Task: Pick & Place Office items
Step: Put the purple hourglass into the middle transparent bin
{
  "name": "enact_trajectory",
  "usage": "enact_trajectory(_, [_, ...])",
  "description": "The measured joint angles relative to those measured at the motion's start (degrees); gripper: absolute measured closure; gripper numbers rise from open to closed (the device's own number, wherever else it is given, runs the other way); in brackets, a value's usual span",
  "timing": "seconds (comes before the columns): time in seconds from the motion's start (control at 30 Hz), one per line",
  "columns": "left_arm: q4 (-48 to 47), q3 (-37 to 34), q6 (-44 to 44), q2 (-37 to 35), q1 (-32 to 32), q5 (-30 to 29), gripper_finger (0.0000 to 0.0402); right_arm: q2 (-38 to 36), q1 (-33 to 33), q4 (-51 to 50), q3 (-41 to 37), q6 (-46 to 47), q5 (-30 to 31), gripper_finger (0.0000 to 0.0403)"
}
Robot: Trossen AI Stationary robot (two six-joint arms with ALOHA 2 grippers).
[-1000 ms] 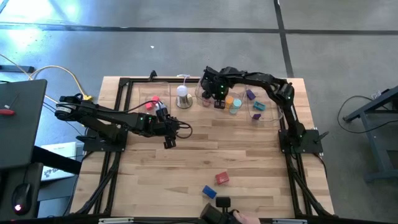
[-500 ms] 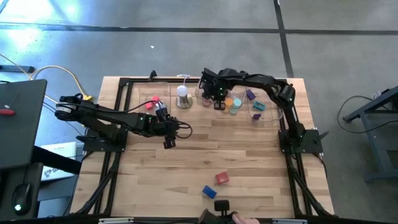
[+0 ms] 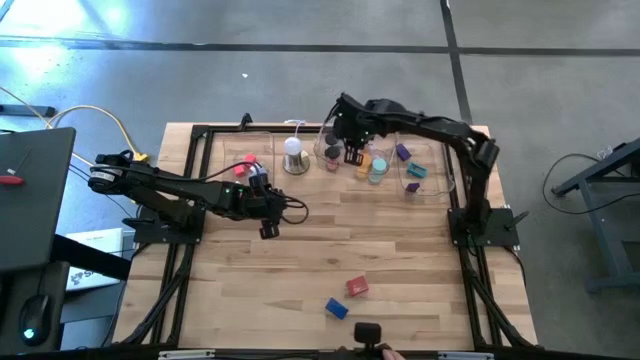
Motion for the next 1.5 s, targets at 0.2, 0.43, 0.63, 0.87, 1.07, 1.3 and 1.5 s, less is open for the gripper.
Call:
enact_trajectory(0.2, [-0.8,0.0,-0.1,0.0,0.0,0.0,0.0155,-5.6,-1.3,-4.4,0.2,6.6,-0.2,0.0399])
enact_trajectory(0.43, [-2.1,0.0,-1.9,0.0,0.0,0.1,0.0155,-6.1,-2.9,-17.8,0.1,9.8,-2.1,0.0399])
enact_trajectory(0.63, [-2.4,0.0,-2.7,0.0,-0.2,2.8,0.0155,-5.3,-3.2,-23.4,0.1,11.2,-1.7,0.0400])
enact_trajectory(0.87, [-2.5,0.0,-3.1,0.0,-1.7,3.1,0.0155,-5.3,-3.5,-27.0,-1.8,12.1,-1.5,0.0400])
enact_trajectory(1.07, [-2.5,0.0,-3.1,0.0,-2.7,3.1,0.0155,-5.3,-3.7,-22.0,-7.4,9.8,-1.3,0.0401])
enact_trajectory(1.3, [-2.5,0.0,-3.1,0.0,-2.8,3.0,0.0155,-5.3,-4.1,-16.5,-9.1,7.6,0.4,0.0401])
enact_trajectory(1.5, [-2.3,0.0,-3.3,0.0,-2.8,3.0,0.0155,-4.3,-4.4,-14.5,-9.1,5.3,-0.7,0.0401])
